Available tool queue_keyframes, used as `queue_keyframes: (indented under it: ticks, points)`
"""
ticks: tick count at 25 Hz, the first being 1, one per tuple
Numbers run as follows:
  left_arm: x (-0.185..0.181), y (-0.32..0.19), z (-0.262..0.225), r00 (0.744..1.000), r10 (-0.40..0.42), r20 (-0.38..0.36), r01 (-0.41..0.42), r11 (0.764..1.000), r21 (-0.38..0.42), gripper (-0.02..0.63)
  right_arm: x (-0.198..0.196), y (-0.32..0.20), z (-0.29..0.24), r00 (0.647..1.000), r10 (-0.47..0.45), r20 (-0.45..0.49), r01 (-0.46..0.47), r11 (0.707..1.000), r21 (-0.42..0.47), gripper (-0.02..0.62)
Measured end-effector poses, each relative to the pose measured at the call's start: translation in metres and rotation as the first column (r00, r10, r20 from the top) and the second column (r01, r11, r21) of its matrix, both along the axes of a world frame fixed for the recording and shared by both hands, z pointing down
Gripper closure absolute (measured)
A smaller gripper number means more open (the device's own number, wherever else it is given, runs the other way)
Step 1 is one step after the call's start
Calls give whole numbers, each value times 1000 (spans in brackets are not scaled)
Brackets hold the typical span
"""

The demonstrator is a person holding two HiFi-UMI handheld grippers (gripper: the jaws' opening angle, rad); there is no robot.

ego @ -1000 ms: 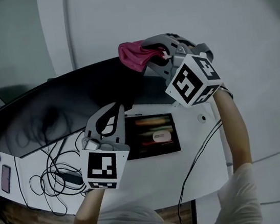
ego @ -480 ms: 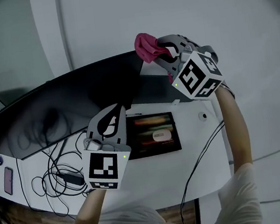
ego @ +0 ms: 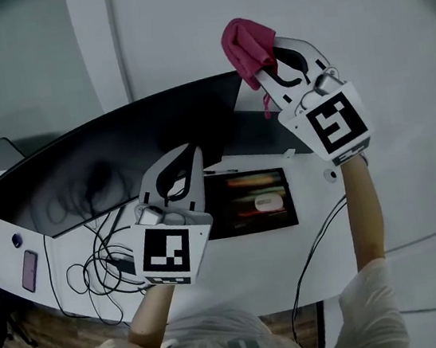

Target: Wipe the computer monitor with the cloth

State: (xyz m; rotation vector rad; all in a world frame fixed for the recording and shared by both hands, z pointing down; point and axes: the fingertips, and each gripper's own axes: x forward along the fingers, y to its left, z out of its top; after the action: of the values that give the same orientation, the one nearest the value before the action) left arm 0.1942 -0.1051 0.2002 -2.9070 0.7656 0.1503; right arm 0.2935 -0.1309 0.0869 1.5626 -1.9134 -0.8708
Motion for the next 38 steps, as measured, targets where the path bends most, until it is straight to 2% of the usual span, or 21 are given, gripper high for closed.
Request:
queue_keyframes:
  ticks: [2, 5, 7, 9, 15, 19, 23, 27, 32, 38]
  points:
    - [-16, 0, -18, 999, -24, -48, 25, 999, 31, 591, -23, 19, -25, 984, -28, 176, 8, 994, 113, 541]
    - [-51, 1, -35, 990, -77, -117, 85, 994, 65, 591, -56, 47, -40, 907, -107, 408, 11, 973, 231, 541]
    - [-87, 3, -37, 982, -138, -132, 149, 986, 74, 591, -85, 58, -32, 838, -166, 520, 23, 962, 271, 541]
    - [-124, 8, -34, 970, -200, -139, 212, 974, 79, 591, -112, 64, -16, 797, -186, 574, 20, 959, 283, 541]
    - [-200, 30, -4, 933, -326, -152, 339, 938, 68, 591, -177, 82, 42, 809, -165, 565, -27, 949, 315, 541]
    - [-235, 47, 23, 914, -377, -151, 388, 920, 50, 591, -226, 98, 95, 805, -167, 570, -8, 956, 292, 541]
    - [-248, 58, 40, 907, -402, -126, 409, 912, 33, 591, -268, 105, 135, 752, -174, 636, 61, 979, 196, 541]
    - [-257, 68, 43, 899, -420, -126, 427, 904, 35, 591, -283, 109, 147, 739, -172, 652, 94, 984, 153, 541]
    - [-263, 71, 37, 891, -434, -135, 443, 895, 48, 591, -290, 112, 147, 739, -185, 648, 113, 982, 152, 541]
    - [-260, 73, 32, 891, -431, -141, 442, 895, 61, 591, -287, 114, 147, 731, -181, 658, 108, 983, 151, 541]
